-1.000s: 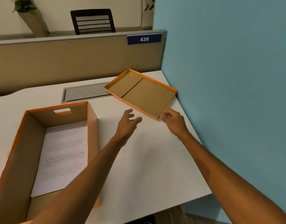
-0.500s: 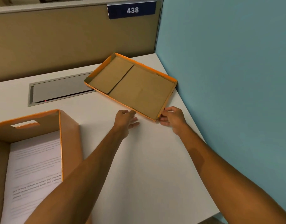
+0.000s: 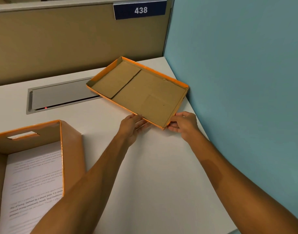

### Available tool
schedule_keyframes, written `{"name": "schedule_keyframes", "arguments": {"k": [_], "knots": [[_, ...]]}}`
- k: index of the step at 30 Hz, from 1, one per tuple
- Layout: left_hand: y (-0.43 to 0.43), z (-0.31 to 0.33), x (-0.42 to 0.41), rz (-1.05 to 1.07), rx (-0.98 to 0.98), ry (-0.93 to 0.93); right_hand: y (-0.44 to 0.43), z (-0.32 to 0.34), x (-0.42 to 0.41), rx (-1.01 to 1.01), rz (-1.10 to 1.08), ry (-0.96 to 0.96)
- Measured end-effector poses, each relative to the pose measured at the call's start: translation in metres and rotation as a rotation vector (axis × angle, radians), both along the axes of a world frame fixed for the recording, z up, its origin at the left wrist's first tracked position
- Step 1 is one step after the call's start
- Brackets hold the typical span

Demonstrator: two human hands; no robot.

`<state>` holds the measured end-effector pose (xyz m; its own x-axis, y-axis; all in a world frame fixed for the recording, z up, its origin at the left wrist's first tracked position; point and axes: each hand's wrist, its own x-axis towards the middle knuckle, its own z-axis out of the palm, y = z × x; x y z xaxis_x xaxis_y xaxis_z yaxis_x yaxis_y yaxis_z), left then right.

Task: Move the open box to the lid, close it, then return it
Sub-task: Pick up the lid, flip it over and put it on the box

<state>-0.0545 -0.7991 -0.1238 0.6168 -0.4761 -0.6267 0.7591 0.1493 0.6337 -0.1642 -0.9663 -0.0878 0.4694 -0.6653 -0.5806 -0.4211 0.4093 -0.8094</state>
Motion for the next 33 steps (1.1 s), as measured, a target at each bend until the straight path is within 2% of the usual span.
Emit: {"name": "schedule_keyframes", "arguments": {"k": [5, 6, 8, 11, 14, 18, 26, 33], "knots": [[0.001, 0.018, 0.002, 0.071, -0.088, 0.036, -0.003, 0.014, -0.007, -0.095, 0.154, 0.007], [0.001, 0.023, 0.004, 0.070, -0.076, 0.012, -0.004, 0.014, -0.010, -0.186, 0.188, 0.047], [0.002, 0.035, 0.006, 0.072, -0.047, -0.035, -0.006, 0.015, -0.018, -0.542, 0.286, 0.130], [0.005, 0.053, 0.008, 0.078, -0.025, -0.072, -0.005, 0.014, -0.034, -1.027, 0.520, 0.092], [0.012, 0.072, 0.004, 0.061, -0.034, -0.106, -0.002, 0.018, -0.045, -1.289, 0.707, 0.063], [0.025, 0.101, -0.008, 0.025, -0.007, -0.186, 0.006, 0.032, -0.048, -1.523, 0.712, -0.029], [0.057, 0.163, -0.054, -0.001, 0.046, -0.348, 0.048, 0.064, -0.069, -1.479, 0.617, -0.332], [0.063, 0.205, -0.080, -0.039, 0.110, -0.455, 0.073, 0.085, -0.089, -1.293, 0.403, -0.490]]}}
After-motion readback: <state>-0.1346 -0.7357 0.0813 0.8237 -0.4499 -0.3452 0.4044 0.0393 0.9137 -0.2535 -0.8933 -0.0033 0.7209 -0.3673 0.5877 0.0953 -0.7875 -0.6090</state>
